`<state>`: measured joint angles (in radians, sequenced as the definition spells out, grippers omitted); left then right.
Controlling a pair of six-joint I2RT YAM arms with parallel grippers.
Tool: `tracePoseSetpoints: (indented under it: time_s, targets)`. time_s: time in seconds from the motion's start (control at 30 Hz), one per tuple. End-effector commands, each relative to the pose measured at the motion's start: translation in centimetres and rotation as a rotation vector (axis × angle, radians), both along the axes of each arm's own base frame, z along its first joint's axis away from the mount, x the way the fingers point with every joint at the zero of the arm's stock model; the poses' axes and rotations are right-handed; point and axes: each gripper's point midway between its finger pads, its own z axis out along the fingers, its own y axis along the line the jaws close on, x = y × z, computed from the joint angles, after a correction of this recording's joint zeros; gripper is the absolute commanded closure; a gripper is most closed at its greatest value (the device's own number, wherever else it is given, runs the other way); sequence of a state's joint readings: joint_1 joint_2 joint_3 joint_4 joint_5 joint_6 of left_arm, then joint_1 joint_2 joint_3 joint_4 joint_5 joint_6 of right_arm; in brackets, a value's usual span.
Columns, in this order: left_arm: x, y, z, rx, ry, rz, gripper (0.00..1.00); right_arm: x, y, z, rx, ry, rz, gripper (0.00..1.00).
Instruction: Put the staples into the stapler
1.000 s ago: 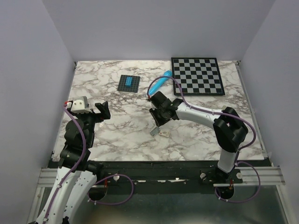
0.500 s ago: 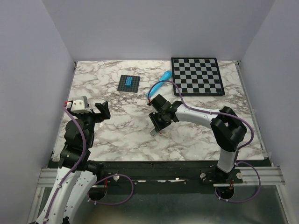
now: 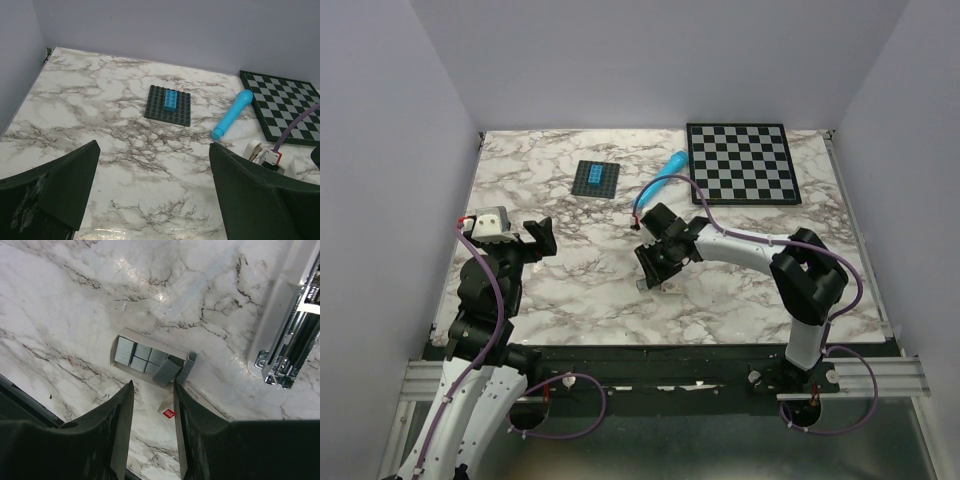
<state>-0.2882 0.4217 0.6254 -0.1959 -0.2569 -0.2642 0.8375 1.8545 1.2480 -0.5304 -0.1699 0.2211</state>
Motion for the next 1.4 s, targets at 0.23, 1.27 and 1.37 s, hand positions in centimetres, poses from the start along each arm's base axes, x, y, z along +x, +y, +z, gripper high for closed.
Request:
tracePoseSetpoints:
  time_s: [0.23,1.27,1.37]
  targets:
    - [0.0,-0.3,0.3,-0.021,-0.02,-0.015,0.01,1.2,-1.6,0.4,-0.044,-0.093,-0.137,0.55]
    - [-0.2,-0.3,0.5,-0.025,-0.03,-0.017,0.01,3.2,-3.1,-0.7,-0.093,-0.159,-0.197,0.7]
    - [-0.2,-0.3,0.5,-0.023,-0.029,-0.017,0.01,3.3,-3.0,-0.9,-0.108,-0.165,-0.189,0.7]
